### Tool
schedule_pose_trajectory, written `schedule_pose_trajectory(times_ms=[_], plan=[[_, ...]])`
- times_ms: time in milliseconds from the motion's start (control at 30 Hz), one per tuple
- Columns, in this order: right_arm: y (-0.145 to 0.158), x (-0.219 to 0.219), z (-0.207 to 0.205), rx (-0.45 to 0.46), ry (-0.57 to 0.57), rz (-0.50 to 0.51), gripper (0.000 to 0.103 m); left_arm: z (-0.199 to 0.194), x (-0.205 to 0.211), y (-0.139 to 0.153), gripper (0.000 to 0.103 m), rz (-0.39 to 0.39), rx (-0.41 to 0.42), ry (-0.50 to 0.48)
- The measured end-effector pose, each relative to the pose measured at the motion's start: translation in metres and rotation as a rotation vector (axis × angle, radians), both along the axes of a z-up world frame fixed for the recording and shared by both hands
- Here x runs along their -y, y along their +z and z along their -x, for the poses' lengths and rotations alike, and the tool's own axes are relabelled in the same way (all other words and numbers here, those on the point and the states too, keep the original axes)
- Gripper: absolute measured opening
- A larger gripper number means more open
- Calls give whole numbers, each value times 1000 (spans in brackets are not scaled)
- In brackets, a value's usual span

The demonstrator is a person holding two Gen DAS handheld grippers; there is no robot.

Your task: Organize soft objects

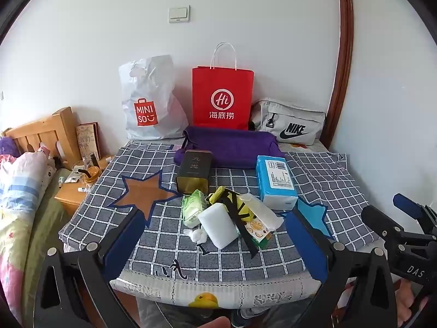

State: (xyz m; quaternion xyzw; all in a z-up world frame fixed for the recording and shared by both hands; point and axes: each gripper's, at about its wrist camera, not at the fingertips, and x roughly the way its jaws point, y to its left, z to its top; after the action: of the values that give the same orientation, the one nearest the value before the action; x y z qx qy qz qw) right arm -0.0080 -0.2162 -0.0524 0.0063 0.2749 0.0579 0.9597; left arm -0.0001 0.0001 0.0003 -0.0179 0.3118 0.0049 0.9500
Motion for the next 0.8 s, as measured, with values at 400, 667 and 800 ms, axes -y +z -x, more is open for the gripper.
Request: schedule_pose_trajectory(times_ms=[400, 667, 800], plan=[[2, 4, 5, 13, 0, -16, 101, 0, 16, -2, 103, 14, 11, 0], [3, 1, 4, 15, 5, -14, 101, 3, -1, 6, 103, 31, 18, 10], [4, 1, 6, 21, 8, -11, 101, 3, -3, 5, 103, 31, 19, 13]])
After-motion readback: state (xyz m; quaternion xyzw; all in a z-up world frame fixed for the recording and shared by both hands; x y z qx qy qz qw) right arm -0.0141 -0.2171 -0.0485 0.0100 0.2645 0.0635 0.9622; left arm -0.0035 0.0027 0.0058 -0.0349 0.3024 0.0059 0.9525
